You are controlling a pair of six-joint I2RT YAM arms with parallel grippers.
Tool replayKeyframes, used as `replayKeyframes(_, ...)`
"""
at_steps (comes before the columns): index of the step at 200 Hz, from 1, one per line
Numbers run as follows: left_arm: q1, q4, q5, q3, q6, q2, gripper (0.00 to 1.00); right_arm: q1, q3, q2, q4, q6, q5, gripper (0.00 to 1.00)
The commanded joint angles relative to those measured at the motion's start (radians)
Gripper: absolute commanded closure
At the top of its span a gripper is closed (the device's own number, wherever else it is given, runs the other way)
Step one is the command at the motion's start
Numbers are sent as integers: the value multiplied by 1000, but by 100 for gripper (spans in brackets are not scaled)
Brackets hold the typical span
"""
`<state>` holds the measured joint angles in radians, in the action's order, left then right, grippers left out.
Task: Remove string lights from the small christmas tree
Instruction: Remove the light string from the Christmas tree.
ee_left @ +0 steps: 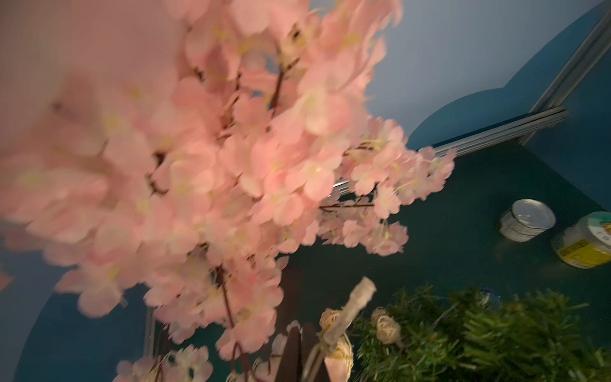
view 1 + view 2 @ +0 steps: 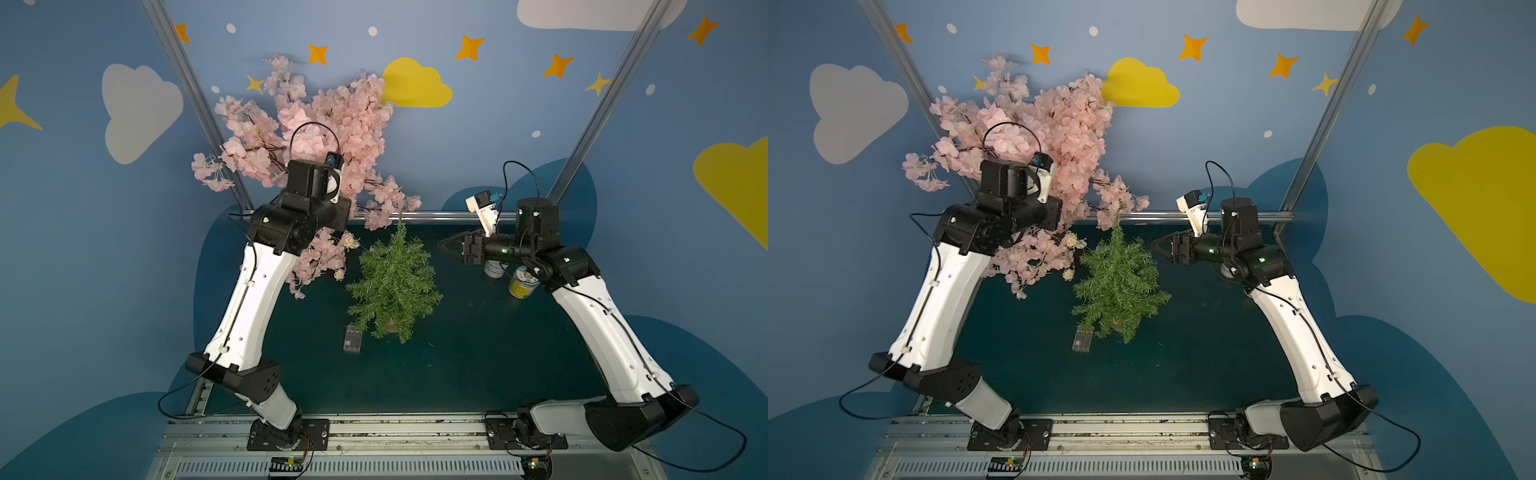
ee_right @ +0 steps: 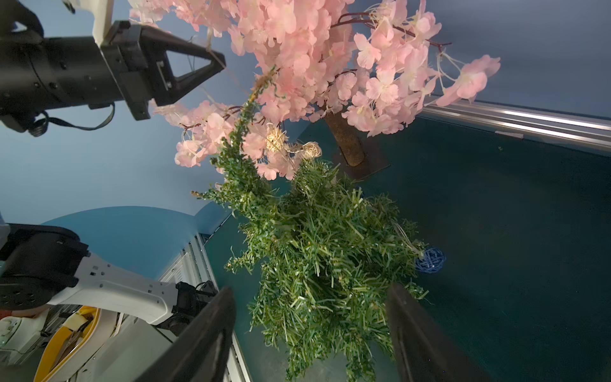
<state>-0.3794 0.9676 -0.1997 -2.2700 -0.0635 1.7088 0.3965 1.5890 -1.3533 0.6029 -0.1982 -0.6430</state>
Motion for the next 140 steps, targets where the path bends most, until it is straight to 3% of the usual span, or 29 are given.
replayKeyframes(1,-36,-69,88,-177,-21,149,97,3,-3,23,31,34,18,27)
replayKeyframes(28,-38,-52,129,-578,-12,409,97,-16,-16,35,49,61,30,26)
replayKeyframes(40,-35,-108,132,-670,-17,482,97,-32,-24,39,49,65,24,25)
replayKeyframes(83,-19,-526,35,-435,-41,446,97,-92,-62,32,23,68,-19,25)
replayKeyframes(113,0,-505,-83,-512,-93,484,97,-110,-64,-1,21,82,-35,25)
replayKeyframes(140,-25,-484,-356,-455,-303,436,97,-119,-79,-20,-2,77,-46,25)
